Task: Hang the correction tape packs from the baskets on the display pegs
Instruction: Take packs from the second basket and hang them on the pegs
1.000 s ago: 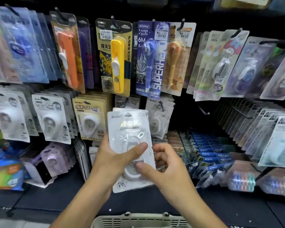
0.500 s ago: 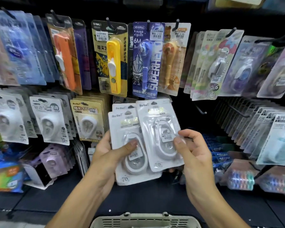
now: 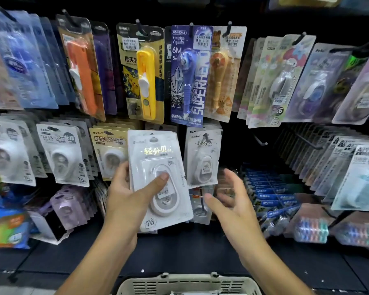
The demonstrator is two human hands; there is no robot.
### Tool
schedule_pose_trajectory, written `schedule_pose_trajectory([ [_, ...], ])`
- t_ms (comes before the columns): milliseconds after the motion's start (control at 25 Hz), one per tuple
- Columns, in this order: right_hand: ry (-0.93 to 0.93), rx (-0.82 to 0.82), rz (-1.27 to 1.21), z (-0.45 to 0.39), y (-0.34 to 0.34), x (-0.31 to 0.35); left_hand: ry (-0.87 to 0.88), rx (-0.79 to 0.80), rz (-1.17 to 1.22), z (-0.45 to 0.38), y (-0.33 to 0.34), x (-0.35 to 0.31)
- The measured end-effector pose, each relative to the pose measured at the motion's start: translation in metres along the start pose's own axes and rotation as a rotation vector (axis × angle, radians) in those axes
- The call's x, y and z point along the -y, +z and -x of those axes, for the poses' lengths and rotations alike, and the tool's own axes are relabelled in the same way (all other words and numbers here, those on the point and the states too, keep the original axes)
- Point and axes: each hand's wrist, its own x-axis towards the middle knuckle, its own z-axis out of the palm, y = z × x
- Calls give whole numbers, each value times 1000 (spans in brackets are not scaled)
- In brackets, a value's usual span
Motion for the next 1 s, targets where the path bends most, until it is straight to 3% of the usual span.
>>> schedule_pose_trajectory([
  [160, -106, 223, -26, 9, 21, 3, -169, 159, -25, 7, 7, 3],
  [320, -199, -29, -334, -1, 16, 7, -244, 235, 58, 3, 6, -3],
  [520, -203, -277, -81, -5, -7, -1, -121, -17, -39, -1, 4, -9],
  [600, -137, -287, -18, -7, -11, -4, -97, -90, -60, -5, -1, -12],
  [680, -104, -253, 32, -8, -11, -3, -89, -112, -76, -7, -3, -15],
  [840, 29, -17, 26, -10, -7, 0, -73, -84, -112, -6, 0, -15],
  [1000, -170, 94, 194, -2, 1, 0, -101, 3, -94, -6, -1, -15],
])
